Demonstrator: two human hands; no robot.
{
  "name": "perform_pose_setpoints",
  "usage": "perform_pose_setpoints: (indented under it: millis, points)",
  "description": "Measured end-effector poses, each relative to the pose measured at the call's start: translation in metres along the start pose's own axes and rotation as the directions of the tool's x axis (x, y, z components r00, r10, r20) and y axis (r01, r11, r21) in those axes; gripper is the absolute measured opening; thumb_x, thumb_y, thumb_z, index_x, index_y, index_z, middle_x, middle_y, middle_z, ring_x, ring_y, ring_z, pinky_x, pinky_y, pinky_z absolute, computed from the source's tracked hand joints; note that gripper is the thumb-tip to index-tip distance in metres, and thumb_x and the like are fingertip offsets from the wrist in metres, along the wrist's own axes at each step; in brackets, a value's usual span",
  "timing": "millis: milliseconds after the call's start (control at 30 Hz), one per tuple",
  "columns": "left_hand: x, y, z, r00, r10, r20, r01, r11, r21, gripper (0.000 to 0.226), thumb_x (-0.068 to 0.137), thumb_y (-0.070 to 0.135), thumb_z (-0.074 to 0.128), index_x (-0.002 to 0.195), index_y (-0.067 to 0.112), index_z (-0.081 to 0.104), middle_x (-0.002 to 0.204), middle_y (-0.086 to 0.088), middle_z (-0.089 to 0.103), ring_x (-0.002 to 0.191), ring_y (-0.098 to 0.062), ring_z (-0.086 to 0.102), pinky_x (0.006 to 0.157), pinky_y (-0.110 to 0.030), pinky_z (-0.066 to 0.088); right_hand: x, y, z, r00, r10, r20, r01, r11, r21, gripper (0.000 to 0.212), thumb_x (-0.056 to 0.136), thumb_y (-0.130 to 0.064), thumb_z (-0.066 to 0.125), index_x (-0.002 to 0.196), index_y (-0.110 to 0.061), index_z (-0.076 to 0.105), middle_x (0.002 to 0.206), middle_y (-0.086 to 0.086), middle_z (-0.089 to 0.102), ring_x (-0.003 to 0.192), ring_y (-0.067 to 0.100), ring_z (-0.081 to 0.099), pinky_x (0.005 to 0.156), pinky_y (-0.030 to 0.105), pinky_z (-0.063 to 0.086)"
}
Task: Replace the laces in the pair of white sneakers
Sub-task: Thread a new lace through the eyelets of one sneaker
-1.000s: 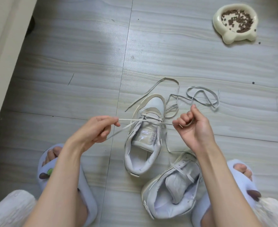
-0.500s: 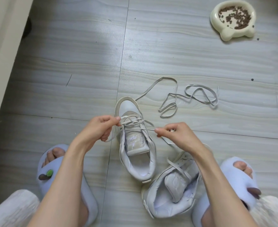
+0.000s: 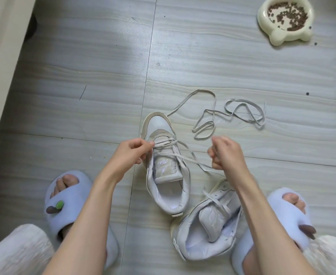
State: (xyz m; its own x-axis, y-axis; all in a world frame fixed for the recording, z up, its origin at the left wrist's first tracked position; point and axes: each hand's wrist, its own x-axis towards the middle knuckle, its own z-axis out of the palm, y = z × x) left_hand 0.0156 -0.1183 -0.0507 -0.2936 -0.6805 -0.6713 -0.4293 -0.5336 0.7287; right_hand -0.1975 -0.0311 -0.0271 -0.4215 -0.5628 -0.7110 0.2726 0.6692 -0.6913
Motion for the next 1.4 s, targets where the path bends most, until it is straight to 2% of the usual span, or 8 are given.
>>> perform_pose_setpoints:
  millis: [67, 167, 400, 533, 667, 867, 1267, 1400]
  points:
    - [0.001, 0.002, 0.004, 1.0, -0.012, -0.019, 0.011, 0.999, -0.038, 0.025, 0.088, 0.023, 0.062, 0.065, 0.013, 0.056, 0.058, 0.006, 0.053, 0.054, -0.006, 0.047, 0.058, -0.021, 0.041, -0.004, 0.002, 0.01, 0.981, -0.159, 0.109, 0.192, 0.843, -0.502, 0.015, 0.091, -0.027, 0.05, 0.078, -0.021, 0.052, 0.066, 0.001, 0.066, 0.062, 0.003, 0.053, 0.061, 0.019, 0.039]
    - [0.001, 0.002, 0.008, 0.998, -0.031, -0.052, 0.024, 0.992, -0.126, 0.028, 0.089, 0.018, 0.061, 0.063, 0.012, 0.053, 0.058, 0.005, 0.053, 0.055, -0.01, 0.047, 0.062, -0.027, 0.044, -0.008, 0.0, 0.02, 0.962, -0.131, 0.241, 0.267, 0.645, -0.716, 0.022, 0.084, -0.049, 0.058, 0.075, -0.03, 0.064, 0.065, -0.004, 0.064, 0.072, 0.012, 0.055, 0.069, 0.029, 0.039]
    - [0.001, -0.009, 0.013, 0.989, -0.026, -0.143, 0.0, 0.984, -0.178, 0.024, 0.089, 0.015, 0.061, 0.066, 0.006, 0.058, 0.063, -0.001, 0.057, 0.059, -0.009, 0.053, 0.061, -0.021, 0.052, -0.006, -0.012, 0.013, 0.974, -0.17, 0.149, 0.186, 0.977, -0.103, 0.022, 0.088, -0.022, 0.062, 0.067, -0.018, 0.066, 0.059, -0.011, 0.058, 0.054, -0.001, 0.043, 0.058, 0.018, 0.028]
    - [0.0, -0.008, 0.016, 0.992, -0.033, -0.123, 0.009, 0.983, -0.186, 0.02, 0.086, 0.016, 0.065, 0.072, 0.003, 0.06, 0.061, -0.002, 0.058, 0.058, -0.011, 0.054, 0.065, -0.025, 0.052, -0.011, -0.009, 0.021, 0.938, -0.108, 0.329, 0.016, 0.962, 0.272, 0.018, 0.084, -0.022, 0.055, 0.069, -0.013, 0.062, 0.097, 0.012, 0.069, 0.078, 0.017, 0.056, 0.069, 0.025, 0.04]
    - [-0.003, -0.007, 0.017, 0.992, -0.029, -0.122, 0.008, 0.986, -0.165, 0.015, 0.083, 0.013, 0.069, 0.075, 0.007, 0.058, 0.066, 0.0, 0.057, 0.057, -0.01, 0.052, 0.062, -0.027, 0.05, -0.017, -0.011, 0.033, 0.891, -0.119, 0.438, -0.13, 0.857, 0.498, 0.042, 0.091, -0.016, 0.044, 0.056, -0.018, 0.066, 0.096, 0.018, 0.071, 0.091, 0.026, 0.066, 0.085, 0.035, 0.052]
    - [-0.01, -0.014, 0.019, 0.993, -0.081, -0.088, 0.069, 0.99, -0.126, 0.017, 0.082, 0.015, 0.07, 0.089, 0.015, 0.054, 0.08, 0.001, 0.049, 0.051, -0.003, 0.048, 0.045, -0.015, 0.041, -0.02, -0.009, 0.032, 0.917, -0.072, 0.392, -0.124, 0.883, 0.453, 0.024, 0.084, -0.024, 0.05, 0.066, -0.009, 0.058, 0.083, 0.018, 0.072, 0.082, 0.029, 0.067, 0.079, 0.036, 0.053]
    - [-0.006, -0.005, 0.024, 0.972, 0.089, -0.218, -0.046, 0.98, 0.194, 0.025, 0.077, 0.003, 0.059, 0.081, 0.026, 0.05, 0.069, 0.001, 0.058, 0.056, -0.015, 0.053, 0.061, -0.026, 0.046, -0.025, -0.01, -0.014, 0.953, 0.167, 0.252, -0.256, 0.888, 0.381, 0.027, 0.095, -0.017, 0.047, 0.07, -0.006, 0.049, 0.079, 0.016, 0.072, 0.063, 0.021, 0.071, 0.047, 0.021, 0.054]
    - [-0.001, -0.001, 0.018, 0.942, 0.226, -0.247, -0.13, 0.926, 0.353, 0.02, 0.079, 0.003, 0.055, 0.084, 0.022, 0.051, 0.067, 0.004, 0.058, 0.058, -0.013, 0.052, 0.057, -0.018, 0.04, -0.023, -0.001, -0.029, 0.948, 0.252, 0.193, -0.213, 0.956, -0.201, 0.02, 0.092, -0.02, 0.057, 0.079, -0.004, 0.059, 0.088, 0.008, 0.073, 0.044, 0.013, 0.059, 0.037, 0.017, 0.04]
